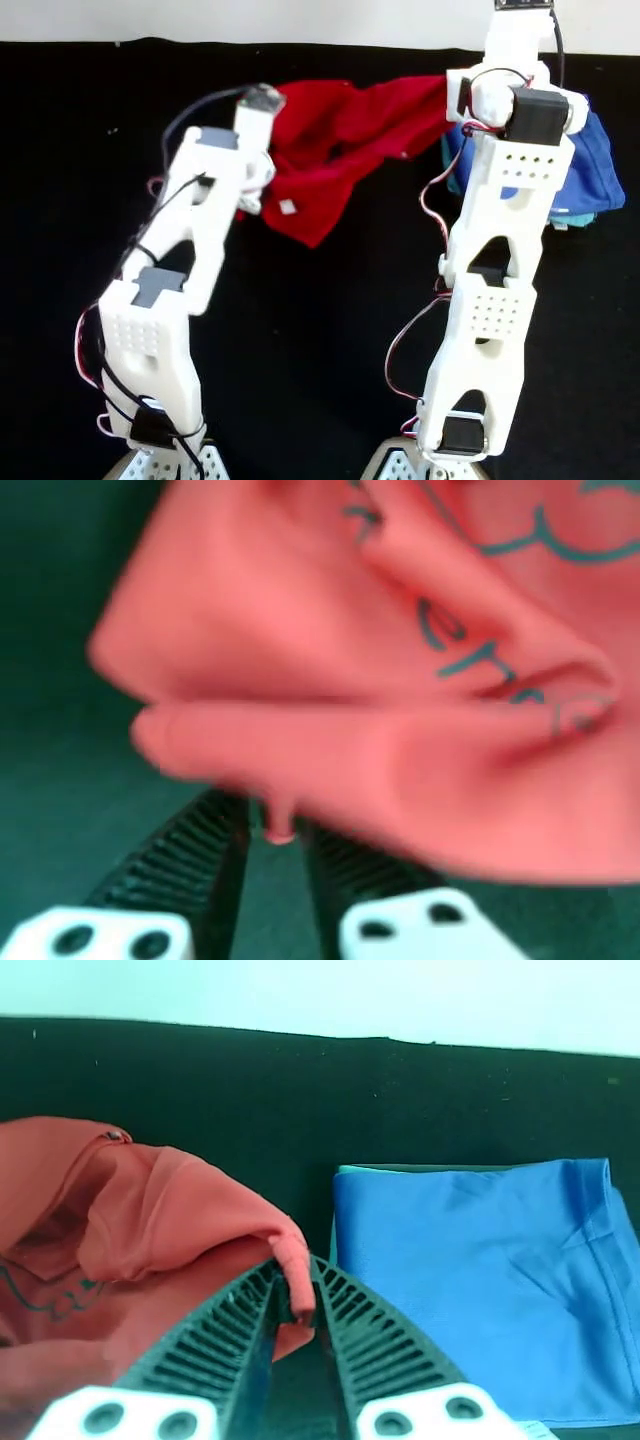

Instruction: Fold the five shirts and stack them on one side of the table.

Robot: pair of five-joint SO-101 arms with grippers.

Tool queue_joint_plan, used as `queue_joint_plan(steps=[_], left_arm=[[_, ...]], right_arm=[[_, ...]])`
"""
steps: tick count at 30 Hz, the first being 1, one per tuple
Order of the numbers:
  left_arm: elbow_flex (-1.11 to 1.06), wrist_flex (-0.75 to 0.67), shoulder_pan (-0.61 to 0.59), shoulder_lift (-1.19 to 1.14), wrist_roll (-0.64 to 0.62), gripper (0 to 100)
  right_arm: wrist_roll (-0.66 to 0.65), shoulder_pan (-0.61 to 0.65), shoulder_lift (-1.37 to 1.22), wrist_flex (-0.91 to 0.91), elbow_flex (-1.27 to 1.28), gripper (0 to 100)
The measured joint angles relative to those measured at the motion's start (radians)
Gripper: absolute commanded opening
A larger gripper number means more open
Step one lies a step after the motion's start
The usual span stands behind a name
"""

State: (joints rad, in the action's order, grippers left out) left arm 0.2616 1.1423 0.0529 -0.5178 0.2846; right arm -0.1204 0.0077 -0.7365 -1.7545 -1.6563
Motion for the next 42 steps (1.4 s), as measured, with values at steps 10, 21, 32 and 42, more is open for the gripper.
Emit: queue_joint_plan(steps=[10, 21, 32, 42], left_arm=[[0.548, 0.52, -0.058, 0.0, 0.0, 1], [0.7, 0.628, -0.172, 0.305, 0.0, 1], [0.675, 0.634, -0.218, 0.842, 0.0, 1], [0.677, 0.634, -0.226, 1.003, 0.0, 1]], right_arm=[[0.074, 0.0, 0.031, 0.0, 0.0, 0.5], [0.074, 0.0, 0.273, 0.025, 0.0, 0.5], [0.074, 0.095, 0.58, 0.025, -0.002, 0.5], [0.074, 0.129, 0.79, 0.028, -0.009, 0.5]])
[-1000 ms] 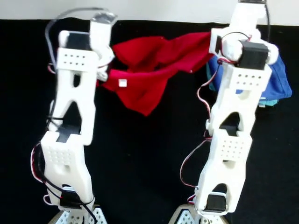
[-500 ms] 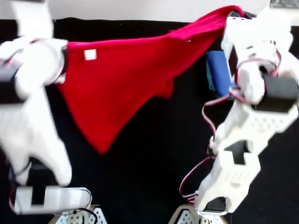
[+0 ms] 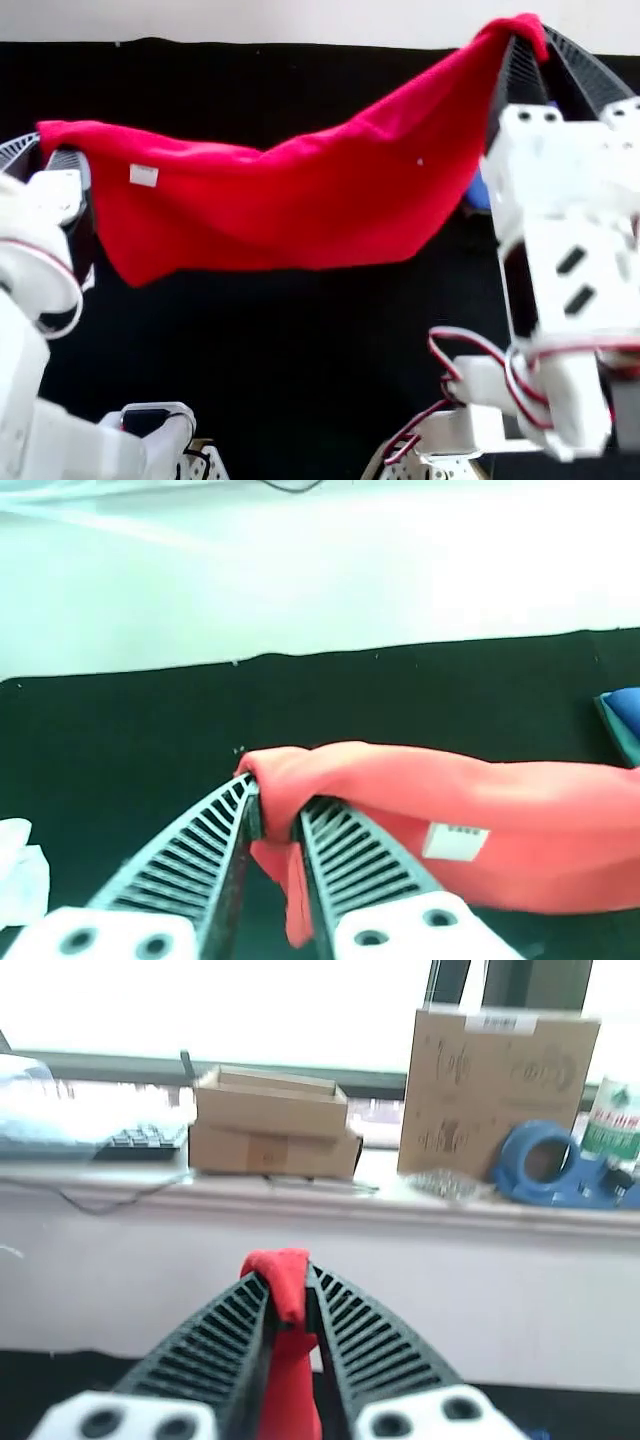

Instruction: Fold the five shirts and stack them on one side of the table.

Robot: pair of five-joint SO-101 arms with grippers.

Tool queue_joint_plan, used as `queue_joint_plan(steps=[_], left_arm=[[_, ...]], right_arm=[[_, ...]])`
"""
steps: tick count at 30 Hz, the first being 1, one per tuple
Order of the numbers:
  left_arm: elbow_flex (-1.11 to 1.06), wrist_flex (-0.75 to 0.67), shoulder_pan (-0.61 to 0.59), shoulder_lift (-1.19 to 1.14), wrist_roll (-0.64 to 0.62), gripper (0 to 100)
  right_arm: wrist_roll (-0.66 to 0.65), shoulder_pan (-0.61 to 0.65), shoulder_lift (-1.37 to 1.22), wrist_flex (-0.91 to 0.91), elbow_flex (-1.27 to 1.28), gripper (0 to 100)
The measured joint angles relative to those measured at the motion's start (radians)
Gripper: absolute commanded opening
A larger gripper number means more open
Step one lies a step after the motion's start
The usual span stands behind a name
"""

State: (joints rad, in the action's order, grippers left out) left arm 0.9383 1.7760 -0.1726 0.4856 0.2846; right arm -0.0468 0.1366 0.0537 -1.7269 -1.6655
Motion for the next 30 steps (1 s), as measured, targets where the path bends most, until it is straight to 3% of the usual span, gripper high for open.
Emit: queue_joint_plan(steps=[14, 30], left_arm=[[-0.267, 0.0, 0.0, -0.003, 0.0, 1], [-0.273, -0.018, -0.028, 0.434, 0.0, 1]], right_arm=[[0.0, 0.003, 0.068, 0.141, -0.002, 0.5], [-0.002, 0.003, 0.25, 0.104, -0.017, 0.5]])
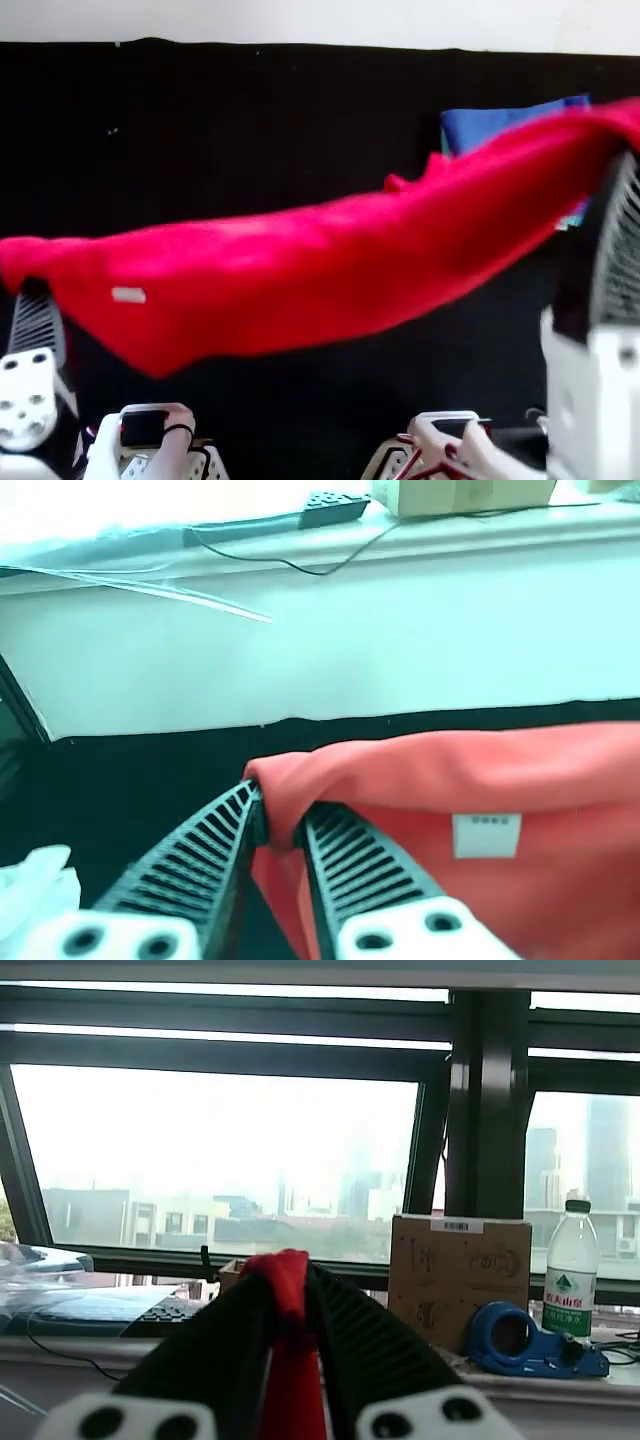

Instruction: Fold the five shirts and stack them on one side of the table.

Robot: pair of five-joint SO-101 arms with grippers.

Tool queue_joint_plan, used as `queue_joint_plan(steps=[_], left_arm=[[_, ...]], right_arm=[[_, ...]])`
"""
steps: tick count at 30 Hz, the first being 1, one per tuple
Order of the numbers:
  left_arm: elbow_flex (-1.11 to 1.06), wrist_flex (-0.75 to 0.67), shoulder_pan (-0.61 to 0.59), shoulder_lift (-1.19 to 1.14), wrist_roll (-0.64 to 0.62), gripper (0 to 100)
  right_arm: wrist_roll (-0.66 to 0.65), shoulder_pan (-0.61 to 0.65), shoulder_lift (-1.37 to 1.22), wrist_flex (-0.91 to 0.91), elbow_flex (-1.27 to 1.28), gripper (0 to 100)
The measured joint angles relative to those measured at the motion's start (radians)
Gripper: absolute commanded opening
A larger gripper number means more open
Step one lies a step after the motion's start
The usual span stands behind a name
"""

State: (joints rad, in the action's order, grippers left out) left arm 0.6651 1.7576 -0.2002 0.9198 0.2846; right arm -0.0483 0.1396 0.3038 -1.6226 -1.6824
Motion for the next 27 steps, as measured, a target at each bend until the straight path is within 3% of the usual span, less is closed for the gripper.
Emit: queue_joint_plan(steps=[8, 14, 22, 27], left_arm=[[-0.031, -0.043, -0.11, 0.029, 0.0, 1], [-0.288, -0.161, -0.11, 0.029, 0.0, 1], [-0.89, -0.542, -0.11, 0.017, 0.0, 1], [-1.151, -0.804, -0.11, -0.077, 0.026, 1]], right_arm=[[-0.055, 0.002, -0.068, 0.0, 0.0, 0.5], [-0.055, 0.009, -0.287, 0.0, 0.003, 0.5], [-0.054, 0.135, -0.761, -0.052, 0.006, 0.5], [0.017, 0.173, -1.097, 0.097, 0.009, 0.5]])
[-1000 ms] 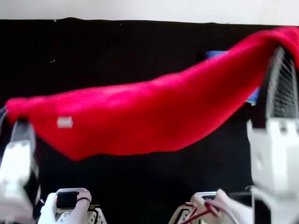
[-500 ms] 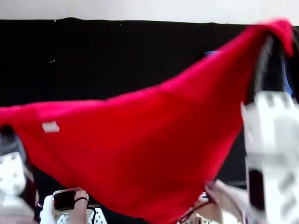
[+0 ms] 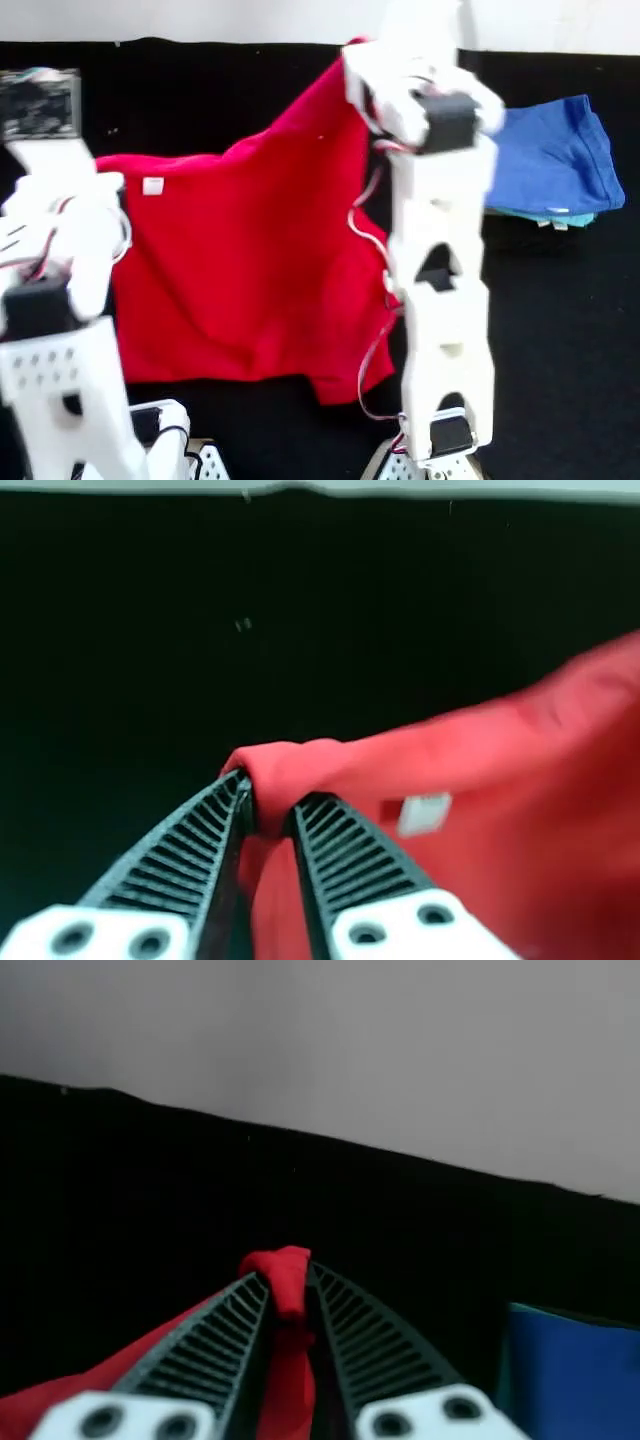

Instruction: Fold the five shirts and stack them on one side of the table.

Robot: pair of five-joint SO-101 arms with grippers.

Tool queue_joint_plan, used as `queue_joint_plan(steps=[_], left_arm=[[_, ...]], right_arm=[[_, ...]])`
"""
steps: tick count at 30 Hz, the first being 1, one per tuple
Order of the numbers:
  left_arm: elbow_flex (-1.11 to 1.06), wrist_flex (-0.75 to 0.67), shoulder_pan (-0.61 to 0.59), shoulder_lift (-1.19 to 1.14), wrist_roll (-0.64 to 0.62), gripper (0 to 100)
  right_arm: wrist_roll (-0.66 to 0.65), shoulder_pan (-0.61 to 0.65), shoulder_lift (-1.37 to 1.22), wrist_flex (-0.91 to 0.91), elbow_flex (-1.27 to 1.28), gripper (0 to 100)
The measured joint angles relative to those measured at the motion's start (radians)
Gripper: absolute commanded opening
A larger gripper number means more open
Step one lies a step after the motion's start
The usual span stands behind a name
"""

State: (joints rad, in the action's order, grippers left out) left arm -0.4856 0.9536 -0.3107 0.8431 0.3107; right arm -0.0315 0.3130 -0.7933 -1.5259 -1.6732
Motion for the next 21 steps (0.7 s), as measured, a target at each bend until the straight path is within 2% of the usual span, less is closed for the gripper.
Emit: queue_joint_plan(steps=[4, 8, 12, 15, 17, 21], left_arm=[[0.034, -0.074, -0.002, -0.172, 0.04, 1], [0.207, -0.075, -0.014, -0.379, 0.083, 1], [0.417, 0.04, -0.029, -0.554, 0.12, 1], [0.476, 0.123, -0.029, -0.683, 0.138, 1], [0.482, 0.155, -0.029, -0.763, 0.138, 1], [0.482, 0.18, -0.029, -0.895, 0.138, 1]], right_arm=[[0.009, 0.002, -0.1, 0.114, 0.002, 0.5], [0.011, 0.005, -0.101, 0.181, 0.002, 0.5], [0.011, 0.005, -0.115, 0.183, 0.002, 0.9], [0.011, 0.005, -0.161, 0.135, 0.006, 1.0], [0.011, 0.009, -0.187, 0.089, 0.02, 3.9], [0.011, 0.061, -0.25, -0.011, 0.034, 18.2]])
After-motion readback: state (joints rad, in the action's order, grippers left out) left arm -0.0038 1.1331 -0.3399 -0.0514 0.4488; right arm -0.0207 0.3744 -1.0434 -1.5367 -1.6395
